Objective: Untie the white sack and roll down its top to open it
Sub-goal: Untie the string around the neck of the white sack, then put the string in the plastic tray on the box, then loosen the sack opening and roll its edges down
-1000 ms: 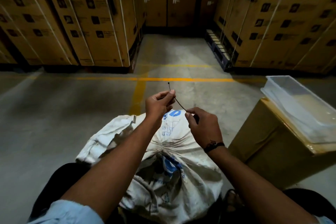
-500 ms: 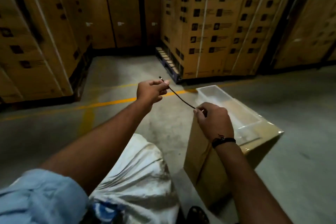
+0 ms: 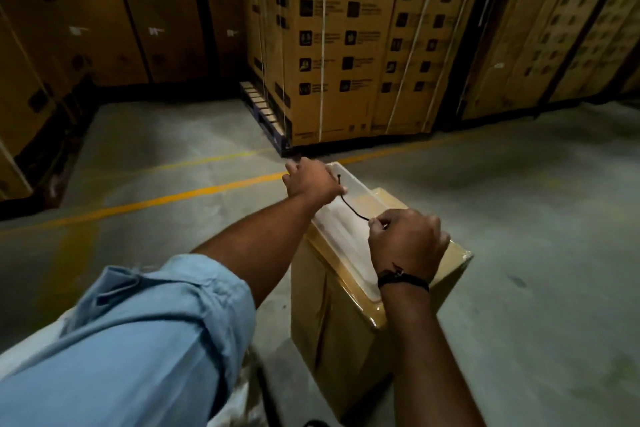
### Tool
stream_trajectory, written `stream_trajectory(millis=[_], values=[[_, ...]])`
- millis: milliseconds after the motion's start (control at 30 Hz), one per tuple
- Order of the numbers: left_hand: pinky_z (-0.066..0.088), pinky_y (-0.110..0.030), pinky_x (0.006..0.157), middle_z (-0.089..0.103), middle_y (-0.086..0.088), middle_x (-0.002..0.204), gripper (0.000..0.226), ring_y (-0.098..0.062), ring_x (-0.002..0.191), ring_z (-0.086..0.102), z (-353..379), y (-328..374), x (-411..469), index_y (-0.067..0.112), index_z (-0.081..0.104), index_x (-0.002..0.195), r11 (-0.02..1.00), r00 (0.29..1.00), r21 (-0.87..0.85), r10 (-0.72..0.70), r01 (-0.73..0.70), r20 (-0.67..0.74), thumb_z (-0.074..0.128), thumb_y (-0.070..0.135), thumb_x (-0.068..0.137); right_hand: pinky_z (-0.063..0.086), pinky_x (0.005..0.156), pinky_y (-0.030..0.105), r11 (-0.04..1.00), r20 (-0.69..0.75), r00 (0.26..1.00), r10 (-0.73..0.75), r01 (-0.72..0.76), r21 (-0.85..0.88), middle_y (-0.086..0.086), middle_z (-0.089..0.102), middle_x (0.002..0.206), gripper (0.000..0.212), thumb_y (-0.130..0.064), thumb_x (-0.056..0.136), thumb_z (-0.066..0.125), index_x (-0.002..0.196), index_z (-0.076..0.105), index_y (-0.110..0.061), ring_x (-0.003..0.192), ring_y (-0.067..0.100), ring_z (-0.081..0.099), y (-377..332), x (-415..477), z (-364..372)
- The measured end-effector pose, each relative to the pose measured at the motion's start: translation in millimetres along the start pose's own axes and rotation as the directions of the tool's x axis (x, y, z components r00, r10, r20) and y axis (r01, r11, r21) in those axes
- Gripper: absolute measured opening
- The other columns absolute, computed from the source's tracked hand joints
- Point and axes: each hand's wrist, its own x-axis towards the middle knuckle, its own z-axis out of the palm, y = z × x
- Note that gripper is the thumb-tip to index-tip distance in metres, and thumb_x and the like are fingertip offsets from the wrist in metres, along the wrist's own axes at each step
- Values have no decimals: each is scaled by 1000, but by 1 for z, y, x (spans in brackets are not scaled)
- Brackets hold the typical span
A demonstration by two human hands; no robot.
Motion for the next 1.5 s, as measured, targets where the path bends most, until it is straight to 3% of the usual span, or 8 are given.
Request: stream_trajectory(millis=[233,467,667,900,1100,1233,1333,1500], values=[[34,-47,102,49,-11,139,76,-36,129,37,4,5,4,19,63,129,955,991,268,131,-130,15,76,66,71,37,89,42,994,147,985,88,-78,-74,3,70,96,25,-39,89,62,96,78,-20,104,27,47,6,5,17],[41,-45,97,64,-3,120,37,-32,121,45,-20,-13,-4,28,77,104,995,990,5,101,-101,-94,69,57,82,39,87,41,1000,56,998,-17,17,-11,6,68,97,26,-35,90,58,97,77,-19,98,27,49,-13,-6,13],[40,-38,85,73,5,96,18,-24,106,59,-86,-88,-53,32,71,79,990,982,-130,27,-52,-189,69,48,84,44,80,37,929,104,938,-329,303,212,4,68,91,23,-36,86,58,86,76,-21,90,26,51,-81,-47,12],[58,-36,76,70,10,69,27,-17,80,71,-168,-247,-169,29,65,60,964,978,-233,-162,129,-132,70,51,74,47,73,31,630,318,566,-761,527,570,1,70,72,22,-33,83,62,73,74,-18,72,22,61,-169,-145,22],[56,-31,77,77,9,83,21,-12,82,71,-192,-362,-316,29,77,84,955,936,-63,-298,291,-188,69,48,78,52,78,38,439,477,124,-870,635,635,3,73,88,17,-30,81,64,88,75,-19,84,25,65,-212,-242,30],[56,-32,83,76,17,87,11,-8,87,69,-189,-405,-380,38,74,82,949,937,-8,-312,315,-159,68,45,75,42,102,38,417,654,-201,-730,627,658,7,58,132,76,-43,75,79,140,48,-20,121,26,53,-216,-313,49],[55,-31,86,76,18,91,11,-6,92,69,-192,-413,-381,36,75,87,960,948,-68,-279,272,-151,70,40,79,36,101,47,282,695,-225,-683,796,535,12,47,139,113,-63,67,75,153,15,-21,124,34,45,-207,-357,64],[46,-36,86,72,10,94,14,-21,99,62,-199,-409,-382,30,73,92,979,958,200,16,43,-286,65,33,80,38,89,45,243,622,-48,-782,895,374,15,56,124,72,-40,86,57,147,27,-14,110,36,54,-204,-389,72]])
